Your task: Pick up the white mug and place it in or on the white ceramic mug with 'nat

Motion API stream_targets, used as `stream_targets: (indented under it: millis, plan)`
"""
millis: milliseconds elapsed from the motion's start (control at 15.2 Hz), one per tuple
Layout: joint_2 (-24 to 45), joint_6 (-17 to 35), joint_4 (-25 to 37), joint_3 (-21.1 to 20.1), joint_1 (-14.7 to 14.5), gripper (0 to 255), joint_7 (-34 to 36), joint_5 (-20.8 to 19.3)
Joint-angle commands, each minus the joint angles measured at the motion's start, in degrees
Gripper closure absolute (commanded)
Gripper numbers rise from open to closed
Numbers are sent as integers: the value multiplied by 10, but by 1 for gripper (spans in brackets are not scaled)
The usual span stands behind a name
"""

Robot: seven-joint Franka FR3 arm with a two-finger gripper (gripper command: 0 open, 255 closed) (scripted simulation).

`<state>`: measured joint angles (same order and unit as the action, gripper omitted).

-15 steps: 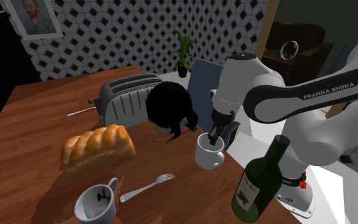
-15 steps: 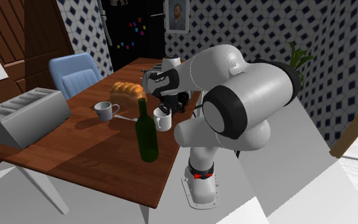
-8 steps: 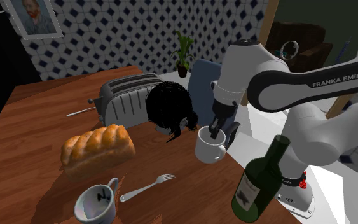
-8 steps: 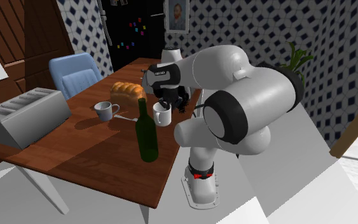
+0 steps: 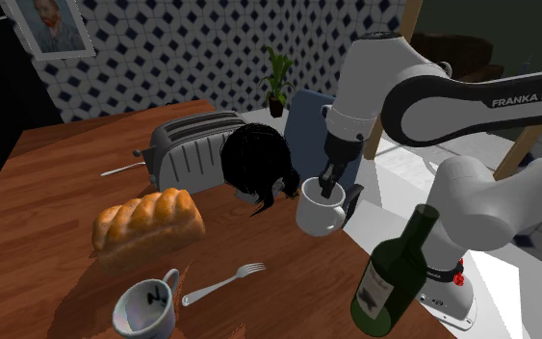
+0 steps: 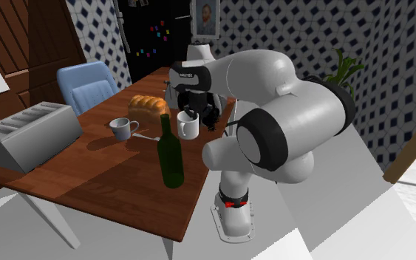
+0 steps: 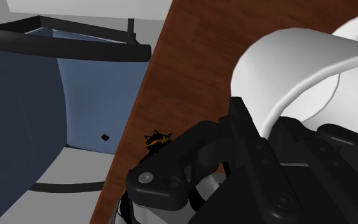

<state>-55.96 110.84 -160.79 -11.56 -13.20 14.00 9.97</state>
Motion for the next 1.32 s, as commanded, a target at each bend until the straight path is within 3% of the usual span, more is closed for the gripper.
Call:
stream_targets:
  millis: [0,660,1254]
  plan:
    - [-2,-18,16,3,2,255,0,-3]
    - [1,-88,90,14,8,255,1,-15]
    - [184,-24,219,-91,6,255,95,19]
